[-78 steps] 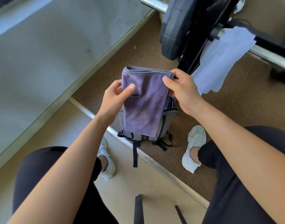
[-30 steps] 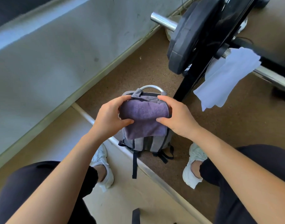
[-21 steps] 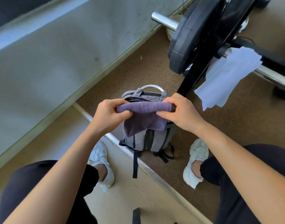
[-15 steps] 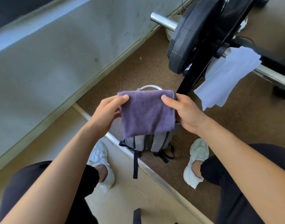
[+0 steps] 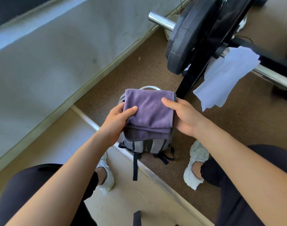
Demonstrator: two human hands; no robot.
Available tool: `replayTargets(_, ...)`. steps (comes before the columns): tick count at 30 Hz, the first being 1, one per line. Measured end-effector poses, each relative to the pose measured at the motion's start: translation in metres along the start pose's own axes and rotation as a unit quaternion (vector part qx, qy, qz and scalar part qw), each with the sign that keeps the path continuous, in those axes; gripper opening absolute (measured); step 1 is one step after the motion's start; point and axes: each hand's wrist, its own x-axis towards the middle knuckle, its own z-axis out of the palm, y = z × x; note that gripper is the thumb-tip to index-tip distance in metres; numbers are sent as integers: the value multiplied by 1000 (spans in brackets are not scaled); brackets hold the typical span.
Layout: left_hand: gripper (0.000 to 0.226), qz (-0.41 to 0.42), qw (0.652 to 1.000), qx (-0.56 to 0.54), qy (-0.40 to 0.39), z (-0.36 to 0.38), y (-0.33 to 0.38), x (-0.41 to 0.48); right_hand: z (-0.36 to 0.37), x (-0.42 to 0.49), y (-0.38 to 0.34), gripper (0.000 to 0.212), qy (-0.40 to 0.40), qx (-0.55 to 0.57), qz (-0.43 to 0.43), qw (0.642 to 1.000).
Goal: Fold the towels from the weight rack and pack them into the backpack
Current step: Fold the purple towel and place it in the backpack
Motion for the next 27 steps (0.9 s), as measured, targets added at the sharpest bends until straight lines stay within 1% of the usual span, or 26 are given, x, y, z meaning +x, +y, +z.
replayTargets(2, 29, 41, 998, -34, 37, -1, -1, 2, 0, -5, -3, 43, -82, 5, -7, 997)
replayTargets(3, 35, 47, 996, -53, 57, -2, 0, 3, 1, -7, -5, 47, -133, 9, -8, 991)
replayTargets(5, 40, 35, 990, -100, 88, -4, 2, 6, -1, -11, -8, 65, -215, -4, -9, 976)
replayTargets(7, 38, 4, 985, -145, 93, -7, 4, 7, -3, -13, -8, 80, -250, -49, -19, 967)
replayTargets(9, 38, -23, 982, -168, 78, -9, 6, 6, 0, -14, -3, 82, -251, -90, -29, 963)
replayTargets(12, 37, -32, 985, -167, 35, -9, 7, 3, 5, -11, 4, 69, -188, -99, -39, 976)
replayTargets(14, 36, -32, 988, -152, 3, -9, 10, 1, 5, -9, 5, 70, -167, -92, -35, 981)
replayTargets(16, 39, -42, 989, -139, -21, -8, 13, -2, 6, -11, 3, 71, -180, -61, -17, 982)
replayTargets(19, 45, -71, 988, -127, -57, -9, 17, -6, 12, -14, 4, 53, -224, 37, 8, 974)
replayTargets(20, 45, -79, 986, -128, -65, -9, 18, -7, 14, -14, 4, 52, -230, 65, 15, 971)
replayTargets(23, 37, -74, 980, -164, -88, -15, 22, -9, 15, -11, 5, 61, -219, 101, 30, 970)
replayTargets(25, 34, -63, 975, -175, -123, -20, 24, -10, 14, -10, 5, 63, -198, 112, 41, 973)
replayTargets(26, 36, -63, 974, -159, -146, -22, 24, -11, 14, -11, 5, 63, -187, 113, 41, 975)
replayTargets(27, 46, -67, 975, -128, -169, -24, 23, -11, 13, -12, 4, 64, -174, 110, 38, 978)
